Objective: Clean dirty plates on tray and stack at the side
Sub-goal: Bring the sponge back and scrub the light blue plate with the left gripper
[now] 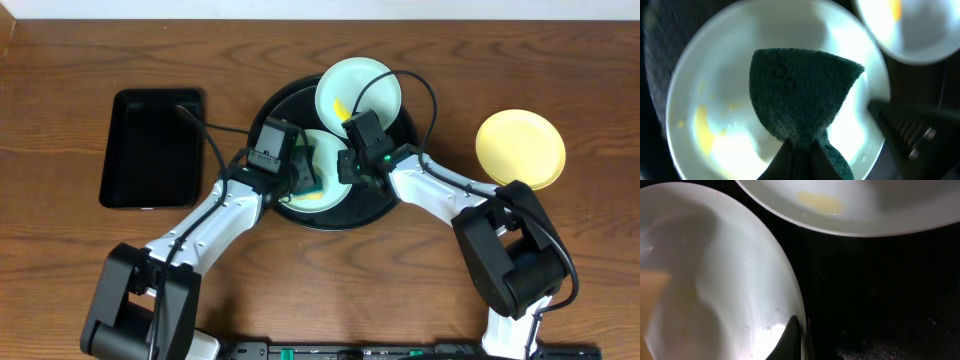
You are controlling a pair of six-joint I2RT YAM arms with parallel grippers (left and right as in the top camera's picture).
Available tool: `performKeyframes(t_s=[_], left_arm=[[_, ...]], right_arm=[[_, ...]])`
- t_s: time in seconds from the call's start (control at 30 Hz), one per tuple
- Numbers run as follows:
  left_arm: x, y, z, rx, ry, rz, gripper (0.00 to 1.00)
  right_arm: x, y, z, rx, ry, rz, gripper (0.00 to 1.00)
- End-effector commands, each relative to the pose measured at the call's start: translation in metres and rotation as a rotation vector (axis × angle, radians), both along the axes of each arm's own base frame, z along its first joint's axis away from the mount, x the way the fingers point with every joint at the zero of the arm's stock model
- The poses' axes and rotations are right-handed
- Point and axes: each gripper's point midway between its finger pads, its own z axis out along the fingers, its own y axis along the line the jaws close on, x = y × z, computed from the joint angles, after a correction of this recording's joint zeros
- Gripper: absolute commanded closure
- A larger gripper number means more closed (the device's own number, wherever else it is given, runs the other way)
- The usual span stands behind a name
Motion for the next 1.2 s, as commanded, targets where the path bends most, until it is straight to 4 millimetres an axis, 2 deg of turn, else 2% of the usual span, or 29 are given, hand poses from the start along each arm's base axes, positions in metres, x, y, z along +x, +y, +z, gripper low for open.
performKeyframes(t_s=[0.0, 0.3, 0.43, 0.73, 0.8, 0.87, 1.0, 1.07, 1.17], left_arm=[[0.003, 0.008, -0.001, 0.053, -0.028, 0.081, 0.92], [-0.001, 0.001, -0.002, 0.148, -0.084, 0.164, 0.93], [-0.002, 0.002, -0.017, 0.144, -0.044, 0.198, 0.93], [-0.008, 0.001, -0.058, 0.204, 0.034, 0.139, 0.93], [-0.01, 0.014, -0.063, 0.297, 0.028, 0.121, 0.93], [-0.012, 0.039, -0.061, 0.423, 0.014, 0.168, 0.92], [-0.013, 0.089, -0.042, 0.7, -0.053, 0.271, 0.92], [-0.013, 0.103, -0.032, 0.79, -0.088, 0.304, 0.93], [-0.009, 0.111, -0.022, 0.868, -0.122, 0.3, 0.93]], right_arm=[[-0.026, 0.001, -0.04, -0.054, 0.098, 0.028, 0.99], [-0.026, 0.001, -0.04, -0.055, 0.098, 0.027, 0.99], [-0.027, 0.0, -0.041, -0.057, 0.102, 0.028, 0.99], [-0.028, -0.001, -0.041, -0.061, 0.107, 0.028, 0.99], [-0.028, -0.001, -0.041, -0.061, 0.107, 0.028, 0.99], [-0.028, -0.001, -0.041, -0.061, 0.108, 0.028, 0.99], [-0.028, -0.001, -0.041, -0.062, 0.107, 0.028, 0.99], [-0.028, -0.001, -0.041, -0.062, 0.107, 0.028, 0.99], [-0.027, -0.003, -0.042, -0.074, 0.104, 0.026, 0.99]])
